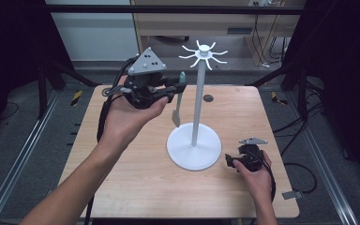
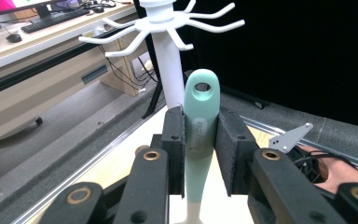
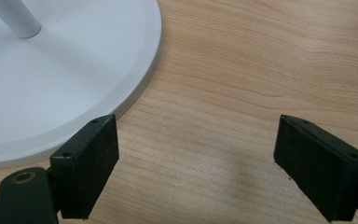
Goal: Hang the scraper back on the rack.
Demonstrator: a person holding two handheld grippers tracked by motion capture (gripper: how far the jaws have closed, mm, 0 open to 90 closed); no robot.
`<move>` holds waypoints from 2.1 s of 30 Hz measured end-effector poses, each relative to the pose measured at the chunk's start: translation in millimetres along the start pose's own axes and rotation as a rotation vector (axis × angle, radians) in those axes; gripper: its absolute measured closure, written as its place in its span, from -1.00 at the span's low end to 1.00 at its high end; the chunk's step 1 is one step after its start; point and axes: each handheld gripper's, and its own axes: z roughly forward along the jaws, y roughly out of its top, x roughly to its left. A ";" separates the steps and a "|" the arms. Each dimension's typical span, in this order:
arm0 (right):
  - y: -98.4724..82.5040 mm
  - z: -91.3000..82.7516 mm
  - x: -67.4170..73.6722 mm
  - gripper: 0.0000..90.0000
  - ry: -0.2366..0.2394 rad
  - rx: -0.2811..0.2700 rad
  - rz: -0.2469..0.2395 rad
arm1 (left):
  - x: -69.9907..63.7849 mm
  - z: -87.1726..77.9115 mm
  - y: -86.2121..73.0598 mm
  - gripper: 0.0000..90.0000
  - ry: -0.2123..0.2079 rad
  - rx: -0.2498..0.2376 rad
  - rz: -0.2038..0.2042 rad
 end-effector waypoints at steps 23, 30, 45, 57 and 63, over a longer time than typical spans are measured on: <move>-0.2 0.2 0.5 -0.69 0.005 0.005 0.000 | 3.8 12.1 13.9 0.64 0.015 0.016 -0.010; -0.2 0.3 0.7 -0.69 0.007 0.006 -0.005 | 2.2 14.4 15.8 0.64 0.017 0.023 -0.005; -0.2 0.3 0.8 -0.69 0.009 0.005 -0.002 | 2.8 18.8 17.1 0.64 0.021 0.031 -0.010; 0.0 0.3 0.8 -0.69 0.010 0.005 -0.002 | 2.2 23.1 18.0 0.64 0.019 0.033 -0.013; 0.0 0.3 0.8 -0.69 0.010 0.006 -0.005 | 2.7 24.8 17.8 0.64 0.017 0.033 -0.016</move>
